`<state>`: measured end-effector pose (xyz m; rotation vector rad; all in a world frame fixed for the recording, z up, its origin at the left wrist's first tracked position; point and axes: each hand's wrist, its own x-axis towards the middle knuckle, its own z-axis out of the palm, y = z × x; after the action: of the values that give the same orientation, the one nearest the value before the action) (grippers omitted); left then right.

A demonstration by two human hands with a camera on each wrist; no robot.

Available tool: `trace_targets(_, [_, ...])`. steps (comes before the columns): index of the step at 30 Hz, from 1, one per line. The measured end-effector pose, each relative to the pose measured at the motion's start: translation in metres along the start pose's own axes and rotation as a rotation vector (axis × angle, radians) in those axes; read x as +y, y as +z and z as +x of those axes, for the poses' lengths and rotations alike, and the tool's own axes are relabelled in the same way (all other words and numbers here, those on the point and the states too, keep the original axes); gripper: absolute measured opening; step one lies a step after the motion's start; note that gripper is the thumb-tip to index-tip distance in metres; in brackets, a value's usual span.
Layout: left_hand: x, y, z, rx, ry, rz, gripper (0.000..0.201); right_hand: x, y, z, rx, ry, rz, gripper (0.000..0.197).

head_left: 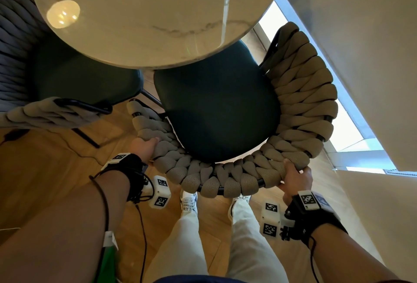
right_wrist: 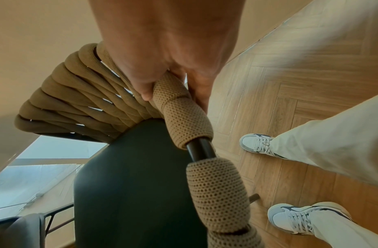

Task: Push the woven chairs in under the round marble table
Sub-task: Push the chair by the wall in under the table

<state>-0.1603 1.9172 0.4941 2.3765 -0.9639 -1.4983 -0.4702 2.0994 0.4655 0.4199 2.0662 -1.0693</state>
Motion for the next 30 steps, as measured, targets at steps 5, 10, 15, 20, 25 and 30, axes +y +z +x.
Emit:
trace_targets(5, [-0.005,-0.006,0.014,-0.011,-0.014,0.047,0.029,0.001,0.002,0.0,0.0,0.001,0.014,0.055])
trace_targets(10, [0.001,-0.006,0.007,-0.025,-0.02,0.034,0.026,0.0,0.006,-0.003,0.02,0.003,0.004,0.056])
trace_targets(15, [0.002,-0.009,0.011,-0.013,-0.028,0.024,0.042,0.002,0.009,-0.008,0.022,-0.001,-0.006,0.055])
trace_targets(20, [0.001,-0.007,0.013,0.012,-0.036,0.028,0.039,0.002,0.007,-0.005,-0.005,0.021,0.009,0.053])
trace_targets(25, [0.001,-0.006,0.012,0.006,-0.022,0.036,0.047,0.002,0.003,-0.005,-0.02,0.014,0.01,0.053])
trace_targets(30, [0.0,-0.003,0.011,0.01,-0.029,-0.001,0.044,0.0,0.002,-0.007,-0.012,-0.001,0.001,0.054])
